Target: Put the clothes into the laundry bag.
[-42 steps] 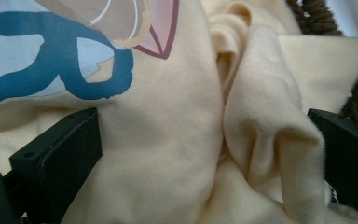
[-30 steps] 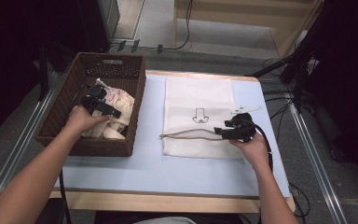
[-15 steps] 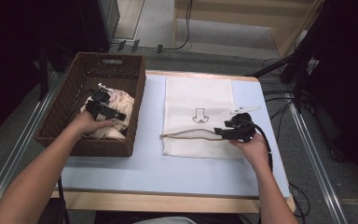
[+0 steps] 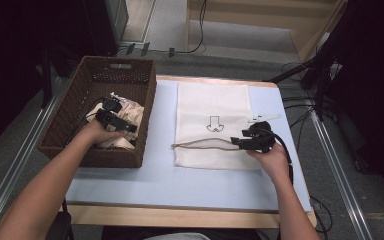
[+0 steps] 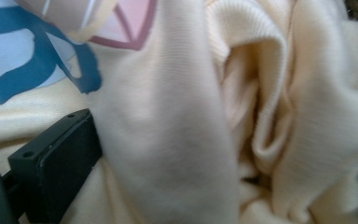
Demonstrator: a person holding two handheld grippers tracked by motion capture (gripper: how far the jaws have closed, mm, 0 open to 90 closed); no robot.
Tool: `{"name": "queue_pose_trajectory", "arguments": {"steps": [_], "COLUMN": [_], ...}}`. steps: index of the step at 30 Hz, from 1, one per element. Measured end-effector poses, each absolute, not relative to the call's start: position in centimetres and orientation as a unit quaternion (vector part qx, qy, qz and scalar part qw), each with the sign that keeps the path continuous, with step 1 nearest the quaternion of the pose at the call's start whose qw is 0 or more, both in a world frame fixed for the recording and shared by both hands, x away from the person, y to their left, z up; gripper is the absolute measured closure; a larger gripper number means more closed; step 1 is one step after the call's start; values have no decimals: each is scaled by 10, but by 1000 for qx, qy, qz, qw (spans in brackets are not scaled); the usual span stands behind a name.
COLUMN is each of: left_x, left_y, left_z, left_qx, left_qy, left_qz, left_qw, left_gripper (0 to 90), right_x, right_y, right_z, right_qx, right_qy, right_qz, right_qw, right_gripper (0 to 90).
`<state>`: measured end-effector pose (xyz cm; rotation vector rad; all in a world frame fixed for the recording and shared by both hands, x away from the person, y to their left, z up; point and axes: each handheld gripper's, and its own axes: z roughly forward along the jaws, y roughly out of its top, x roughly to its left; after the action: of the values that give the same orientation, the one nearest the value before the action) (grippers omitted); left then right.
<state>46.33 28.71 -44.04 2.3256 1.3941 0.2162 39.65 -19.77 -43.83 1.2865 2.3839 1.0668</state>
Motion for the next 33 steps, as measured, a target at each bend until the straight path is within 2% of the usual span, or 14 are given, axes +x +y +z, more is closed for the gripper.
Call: {"name": "queue_pose_trajectory", "arguments": {"steps": [6, 9, 11, 13, 14, 15, 19, 22, 24, 29, 33], "left_x": [463, 460, 458, 457, 458, 459, 461, 464, 470, 472, 477], "left_y": [275, 275, 273, 272, 273, 275, 273, 277, 288, 294, 300], "left_z": [-443, -443, -440, -438, -436, -433, -426, -423, -419, -404, -386], "left_qx": [838, 835, 838, 835, 832, 828, 827, 822, 804, 801, 807], "left_qy": [503, 504, 499, 504, 510, 519, 528, 538, 563, 558, 551], "left_qz": [104, 111, 106, 107, 110, 107, 101, 75, 33, 45, 54], "left_qw": [183, 192, 195, 191, 188, 184, 165, 171, 186, 210, 204], "left_gripper": [0, 10, 120, 136, 240, 240, 515, 558, 569, 571, 569], "right_x": [396, 396, 395, 395, 394, 394, 392, 391, 391, 391, 391], "right_y": [-197, -198, -200, -202, -203, -203, -206, -208, -210, -210, -211], "right_z": [-438, -437, -436, -436, -436, -436, -436, -436, -436, -436, -435], "right_qx": [437, 439, 440, 444, 445, 445, 446, 449, 450, 452, 452], "right_qy": [814, 812, 811, 808, 808, 808, 806, 804, 802, 799, 799], "right_qz": [364, 365, 366, 367, 366, 366, 368, 369, 371, 375, 375], "right_qw": [118, 120, 122, 121, 123, 123, 127, 128, 128, 128, 129], "right_gripper": [409, 409, 409, 410, 410, 410, 412, 413, 415, 418, 419]}}
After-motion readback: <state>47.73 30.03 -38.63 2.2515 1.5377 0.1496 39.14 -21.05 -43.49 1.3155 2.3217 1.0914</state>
